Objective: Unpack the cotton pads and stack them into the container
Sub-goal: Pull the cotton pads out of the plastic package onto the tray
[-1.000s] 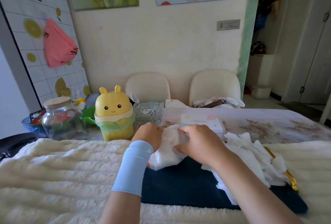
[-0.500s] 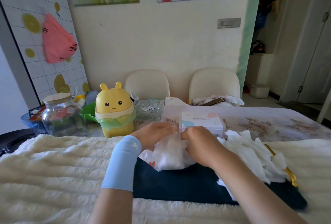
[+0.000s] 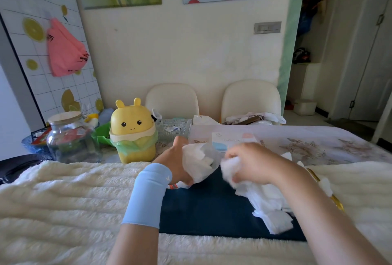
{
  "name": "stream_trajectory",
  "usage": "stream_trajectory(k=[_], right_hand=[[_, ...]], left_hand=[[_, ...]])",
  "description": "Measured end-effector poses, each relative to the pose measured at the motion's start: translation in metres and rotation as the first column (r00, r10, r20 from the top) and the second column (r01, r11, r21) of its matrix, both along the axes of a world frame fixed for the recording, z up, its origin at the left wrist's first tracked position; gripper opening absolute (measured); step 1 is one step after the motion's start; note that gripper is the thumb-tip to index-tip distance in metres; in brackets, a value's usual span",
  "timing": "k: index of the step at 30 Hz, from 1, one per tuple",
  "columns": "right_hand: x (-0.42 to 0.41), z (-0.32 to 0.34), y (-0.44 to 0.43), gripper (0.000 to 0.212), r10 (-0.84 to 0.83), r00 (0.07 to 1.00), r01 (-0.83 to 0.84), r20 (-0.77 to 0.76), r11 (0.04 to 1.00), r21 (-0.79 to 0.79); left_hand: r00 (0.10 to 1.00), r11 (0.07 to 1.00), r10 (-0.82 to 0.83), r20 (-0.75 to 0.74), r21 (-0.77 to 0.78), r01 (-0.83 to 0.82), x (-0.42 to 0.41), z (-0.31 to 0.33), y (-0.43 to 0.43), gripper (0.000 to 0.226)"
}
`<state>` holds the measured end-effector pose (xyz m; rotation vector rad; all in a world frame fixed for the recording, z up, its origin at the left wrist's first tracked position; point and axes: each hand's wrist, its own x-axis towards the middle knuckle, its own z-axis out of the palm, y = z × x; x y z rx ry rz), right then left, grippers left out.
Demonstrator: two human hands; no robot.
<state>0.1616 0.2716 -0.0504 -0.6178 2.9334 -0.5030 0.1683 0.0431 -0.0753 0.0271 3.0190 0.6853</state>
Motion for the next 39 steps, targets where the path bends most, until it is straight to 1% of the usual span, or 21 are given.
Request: stream_trajectory(k=[2, 3, 4, 6, 8, 9, 11, 14, 17, 19, 20, 22, 24, 25, 27, 29, 30, 32, 34, 36, 39], right_hand=[[0.003, -0.002, 0.0, 0.079, 0.061, 0.975, -0.095, 0.212, 0.984, 0.151], [0.007, 0.003, 0.001, 0.086, 0.077, 0.959, -0.122, 0.272, 0.981, 0.152], [0.009, 0.009, 0.003, 0.085, 0.095, 0.957, -0.13, 0.275, 0.985, 0.113], [0.015, 0.023, 0.007, 0.061, 0.091, 0.984, -0.086, 0.155, 0.996, -0.039], [0.016, 0.026, 0.003, 0.029, 0.019, 0.996, -0.036, -0.082, 0.976, -0.216], [0.014, 0.022, -0.003, 0.021, -0.021, 0.98, -0.034, -0.196, 0.962, -0.271], [0.009, 0.01, -0.014, 0.019, -0.039, 0.959, -0.049, -0.28, 0.952, -0.303], [0.0, -0.01, -0.024, 0.016, -0.048, 0.961, -0.053, -0.271, 0.934, -0.352], [-0.002, -0.014, -0.028, 0.041, 0.028, 0.949, -0.138, -0.314, 0.933, -0.333], [0.004, -0.013, -0.03, 0.056, 0.101, 0.962, -0.175, -0.253, 0.942, -0.288], [0.005, -0.014, -0.03, 0.056, 0.108, 0.968, -0.166, -0.228, 0.953, -0.252], [0.003, -0.016, -0.028, 0.047, 0.056, 0.973, -0.104, -0.225, 0.973, -0.207], [-0.002, -0.019, -0.027, 0.036, -0.032, 0.956, -0.035, -0.293, 0.975, -0.221], [-0.005, -0.021, -0.027, 0.033, -0.07, 0.936, -0.005, -0.345, 0.977, -0.213], [-0.009, -0.021, -0.025, 0.041, -0.117, 0.921, 0.037, -0.372, 0.976, -0.217], [-0.011, -0.018, -0.02, 0.044, -0.14, 0.933, 0.069, -0.333, 0.974, -0.217], [-0.012, -0.015, -0.019, 0.036, -0.129, 0.935, 0.061, -0.332, 0.977, -0.207], [-0.009, -0.009, -0.017, 0.008, -0.058, 0.949, -0.029, -0.311, 0.963, -0.27], [-0.003, -0.005, -0.02, 0.04, -0.016, 0.968, -0.088, -0.249, 0.912, -0.401], [0.0, -0.004, -0.022, 0.05, -0.036, 0.973, -0.073, -0.228, 0.889, -0.451], [-0.003, -0.006, -0.016, 0.063, -0.028, 0.992, -0.037, -0.123, 0.866, -0.498]], left_hand=[[1.0, 0.996, 0.018, -0.009, 0.088, -0.017, 0.0, 0.001, -0.001, 0.09], [1.0, 0.993, 0.02, -0.005, 0.119, -0.019, 0.0, 0.001, -0.001, 0.09], [1.0, 0.99, 0.022, 0.001, 0.138, -0.022, 0.0, 0.001, -0.001, 0.09], [1.0, 0.987, 0.01, 0.02, 0.16, -0.014, 0.0, 0.001, 0.0, 0.09], [0.999, 0.983, -0.011, 0.034, 0.184, 0.004, -0.001, 0.0, -0.001, 0.088], [0.999, 0.982, -0.011, 0.042, 0.189, 0.003, -0.002, 0.0, -0.002, 0.088], [0.999, 0.987, -0.001, 0.035, 0.16, -0.005, -0.001, 0.0, 0.0, 0.092], [0.998, 0.999, 0.051, -0.035, 0.021, -0.05, -0.003, 0.001, 0.0, 0.091], [0.991, 0.998, 0.044, -0.124, -0.049, -0.05, -0.002, 0.01, 0.002, 0.049], [0.99, 0.998, 0.002, -0.138, -0.069, -0.011, 0.002, 0.016, 0.005, 0.037], [0.994, 0.997, -0.038, -0.099, -0.075, 0.031, 0.004, 0.017, 0.007, 0.042], [0.99, 0.979, -0.13, 0.053, -0.152, 0.137, 0.008, 0.017, 0.012, 0.077], [0.987, 0.966, -0.139, 0.086, -0.209, 0.154, 0.007, 0.012, 0.014, 0.1], [0.993, 0.977, -0.104, 0.048, -0.182, 0.111, 0.005, 0.012, 0.014, 0.099], [0.997, 0.998, -0.007, -0.079, -0.067, 0.002, 0.006, 0.019, 0.013, 0.082], [0.976, 0.992, 0.044, -0.212, -0.105, -0.067, 0.01, 0.033, 0.013, 0.061], [0.959, 0.982, 0.032, -0.282, -0.168, -0.083, 0.013, 0.038, 0.014, 0.053], [0.929, 0.971, -0.005, -0.37, -0.224, -0.084, 0.017, 0.047, 0.019, 0.043], [0.922, 0.977, -0.022, -0.386, -0.206, -0.063, 0.021, 0.052, 0.023, 0.041], [0.91, 0.984, -0.03, -0.414, -0.171, -0.046, 0.025, 0.056, 0.024, 0.045], [0.901, 0.998, 0.02, -0.432, -0.038, -0.041, 0.027, 0.055, 0.017, 0.052]])
